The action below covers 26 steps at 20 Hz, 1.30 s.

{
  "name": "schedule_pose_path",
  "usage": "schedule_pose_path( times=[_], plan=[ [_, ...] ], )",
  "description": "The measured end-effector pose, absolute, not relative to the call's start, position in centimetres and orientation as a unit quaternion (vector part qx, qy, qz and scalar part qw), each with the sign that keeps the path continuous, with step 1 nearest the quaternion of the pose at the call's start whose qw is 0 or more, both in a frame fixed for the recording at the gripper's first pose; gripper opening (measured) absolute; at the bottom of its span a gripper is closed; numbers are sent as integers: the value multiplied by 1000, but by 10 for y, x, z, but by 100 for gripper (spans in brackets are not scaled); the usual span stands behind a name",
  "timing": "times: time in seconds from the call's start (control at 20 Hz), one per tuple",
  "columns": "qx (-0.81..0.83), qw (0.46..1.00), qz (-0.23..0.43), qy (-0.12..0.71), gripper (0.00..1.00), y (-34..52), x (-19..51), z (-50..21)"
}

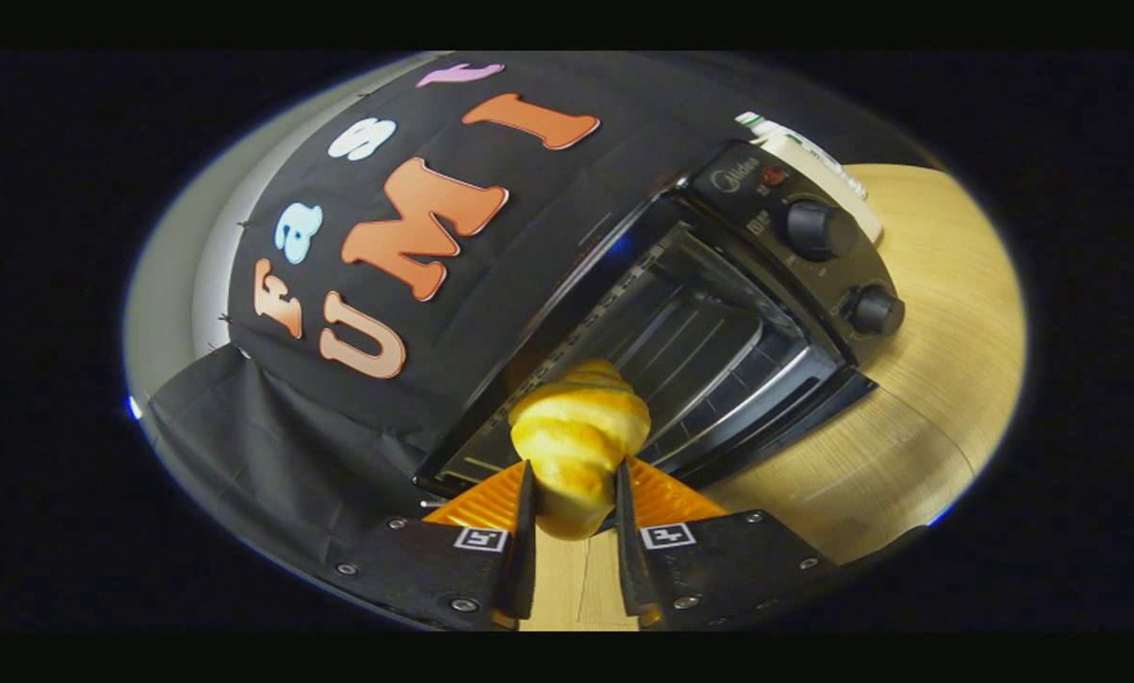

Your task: Open the toaster oven, put the food inside, and close the toaster oven door.

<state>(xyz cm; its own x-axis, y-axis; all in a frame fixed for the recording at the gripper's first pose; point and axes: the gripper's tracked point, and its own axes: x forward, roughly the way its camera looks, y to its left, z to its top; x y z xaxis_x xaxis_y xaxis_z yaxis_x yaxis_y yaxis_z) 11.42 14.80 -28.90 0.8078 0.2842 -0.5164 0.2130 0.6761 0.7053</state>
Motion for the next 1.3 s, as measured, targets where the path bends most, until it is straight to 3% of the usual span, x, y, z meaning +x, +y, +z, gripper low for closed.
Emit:
schedule_pose_path(
  times=[1.15, 1.3],
  plan=[
    [338, 885, -32, 319, 36, 141, 164, -319],
    [314, 895, -29, 315, 42, 144, 166, -322]
  ],
)
